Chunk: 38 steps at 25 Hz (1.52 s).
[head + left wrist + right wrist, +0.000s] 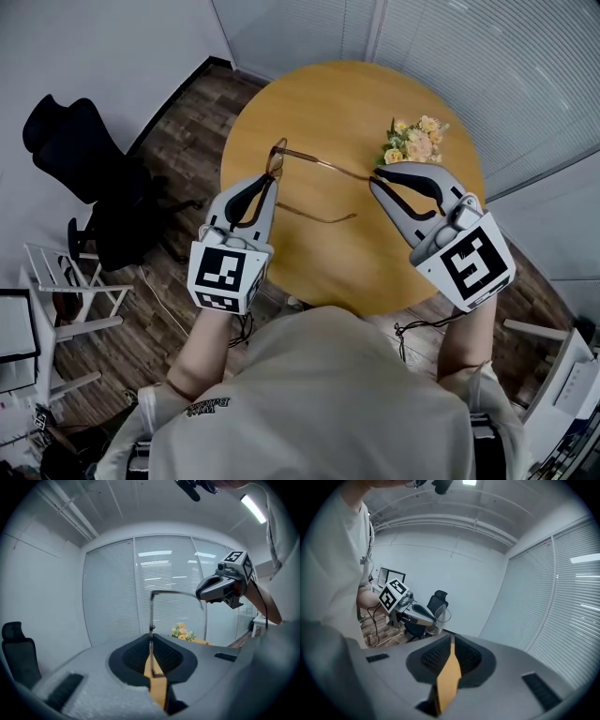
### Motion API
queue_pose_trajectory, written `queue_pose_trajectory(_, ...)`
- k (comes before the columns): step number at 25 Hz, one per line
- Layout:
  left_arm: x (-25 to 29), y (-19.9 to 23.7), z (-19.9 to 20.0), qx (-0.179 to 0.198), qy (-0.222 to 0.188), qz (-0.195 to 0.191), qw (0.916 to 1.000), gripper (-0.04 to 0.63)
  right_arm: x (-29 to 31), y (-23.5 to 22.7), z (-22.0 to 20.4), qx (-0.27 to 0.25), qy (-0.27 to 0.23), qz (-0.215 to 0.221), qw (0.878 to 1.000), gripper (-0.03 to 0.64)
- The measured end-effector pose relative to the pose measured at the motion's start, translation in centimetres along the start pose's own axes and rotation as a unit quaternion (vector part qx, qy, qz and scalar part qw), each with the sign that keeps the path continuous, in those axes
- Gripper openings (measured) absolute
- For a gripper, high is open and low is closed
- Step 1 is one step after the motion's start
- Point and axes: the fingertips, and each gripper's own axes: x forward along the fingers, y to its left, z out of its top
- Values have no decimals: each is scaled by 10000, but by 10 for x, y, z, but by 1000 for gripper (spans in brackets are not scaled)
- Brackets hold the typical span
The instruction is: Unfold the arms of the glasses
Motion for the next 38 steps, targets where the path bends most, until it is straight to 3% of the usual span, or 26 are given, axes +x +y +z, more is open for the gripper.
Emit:
queue_pose_trajectory(3, 5, 6, 1, -155, -29, 70, 9999, 37, -9, -14, 17, 378, -725, -334, 9961, 43)
queue_pose_trajectory(7, 8, 11, 15, -416, -262, 108, 9987, 37, -35, -39, 32, 985, -1648, -954, 9767, 43)
queue_pose_trajectory(14, 1, 20, 47, -640, -814, 110, 9946, 37, -54, -55, 22, 1369, -2043, -1578, 9564, 41)
queue_pose_trajectory(19, -6, 31, 64, -566, -1021, 244, 9929, 37, -49, -49, 15, 1446, -1977, -1699, 9545, 41)
queue_pose_trajectory(30, -14, 35, 58, -527, -948, 281, 9937, 37, -42, -39, 10, 1638, -1876, -1657, 9542, 41)
queue_pose_trajectory(38, -20, 33, 56, -518, -963, 255, 9937, 37, -42, -29, 9, 1564, -1689, -1570, 9604, 40)
